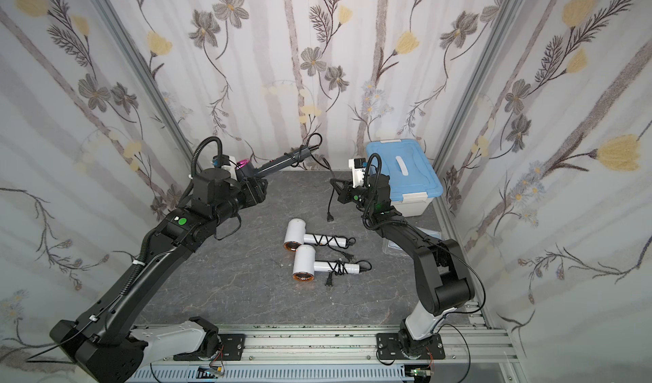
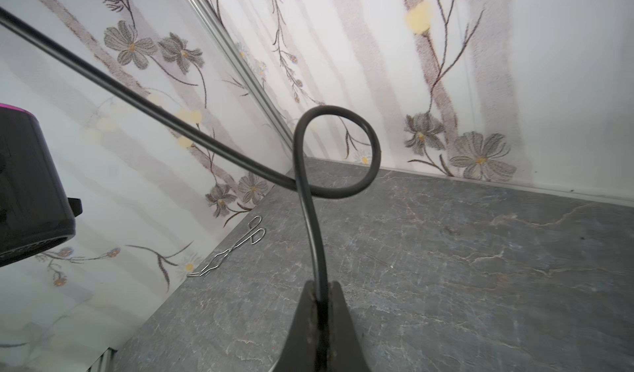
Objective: Wrap the cord around the hair dryer
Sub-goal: Wrap the power cord around the hair dryer.
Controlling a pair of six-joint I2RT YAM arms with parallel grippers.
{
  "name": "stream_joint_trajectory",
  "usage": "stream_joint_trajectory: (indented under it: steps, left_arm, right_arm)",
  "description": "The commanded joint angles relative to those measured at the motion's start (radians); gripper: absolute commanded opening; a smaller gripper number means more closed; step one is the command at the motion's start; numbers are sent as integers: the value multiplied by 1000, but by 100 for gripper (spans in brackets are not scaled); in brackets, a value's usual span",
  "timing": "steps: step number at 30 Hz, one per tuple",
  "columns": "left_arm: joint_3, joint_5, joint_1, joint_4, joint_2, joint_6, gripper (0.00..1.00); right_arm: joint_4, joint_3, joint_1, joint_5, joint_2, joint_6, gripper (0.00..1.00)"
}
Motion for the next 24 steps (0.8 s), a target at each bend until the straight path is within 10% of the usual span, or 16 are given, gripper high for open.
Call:
stream_joint_trajectory:
  steps: [1, 10, 24]
  left_arm:
    - [-37, 153, 69, 122, -30, -85, 0]
    - [-132, 344, 221, 325, -60, -283, 0]
    - [-257, 104, 277, 532, -56, -491, 0]
  right_arm:
    - [-120, -11, -16, 103, -32, -88, 0]
    - [-287, -26, -45, 184, -39, -189, 0]
    - [-525, -66, -42, 337, -116, -326, 0]
